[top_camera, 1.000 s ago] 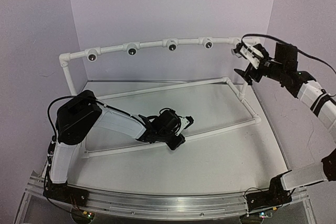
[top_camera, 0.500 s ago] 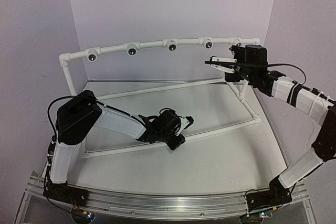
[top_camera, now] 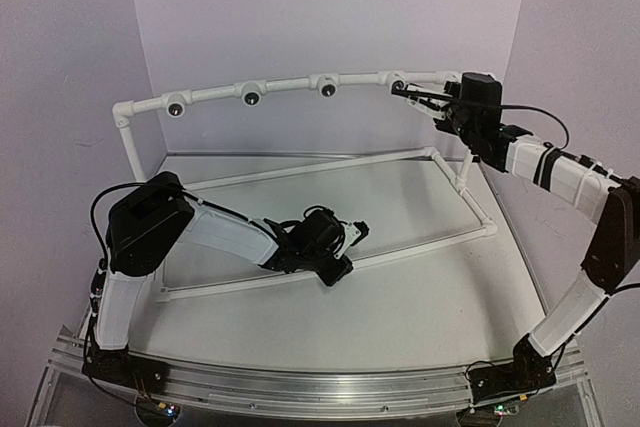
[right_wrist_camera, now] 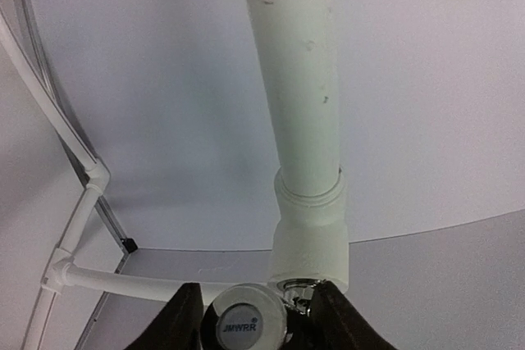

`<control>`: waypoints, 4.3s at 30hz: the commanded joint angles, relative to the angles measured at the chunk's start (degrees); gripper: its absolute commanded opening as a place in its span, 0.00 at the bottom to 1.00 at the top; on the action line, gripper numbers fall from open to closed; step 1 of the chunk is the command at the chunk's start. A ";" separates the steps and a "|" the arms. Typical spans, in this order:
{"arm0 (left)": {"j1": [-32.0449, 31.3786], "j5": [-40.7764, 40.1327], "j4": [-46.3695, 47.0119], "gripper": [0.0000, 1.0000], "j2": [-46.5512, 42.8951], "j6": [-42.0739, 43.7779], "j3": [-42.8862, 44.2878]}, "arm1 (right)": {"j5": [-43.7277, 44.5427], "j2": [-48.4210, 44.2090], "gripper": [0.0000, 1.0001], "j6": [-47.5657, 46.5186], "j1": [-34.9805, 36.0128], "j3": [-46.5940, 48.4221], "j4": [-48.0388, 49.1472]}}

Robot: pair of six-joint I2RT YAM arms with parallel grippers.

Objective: Install the water faucets

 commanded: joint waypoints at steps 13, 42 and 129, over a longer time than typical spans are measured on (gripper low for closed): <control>-1.45 4.85 -24.24 0.00 9.58 -6.82 -6.25 | -5.39 -3.94 0.00 70.68 -6.89 8.29 -7.92; -0.57 3.09 -23.21 0.00 8.21 -7.59 -9.32 | -52.06 -0.89 0.98 153.76 -30.77 -14.44 11.11; 1.06 4.96 -24.44 0.00 8.54 -7.81 -7.78 | -56.90 -5.87 0.98 175.81 -21.10 -9.38 33.09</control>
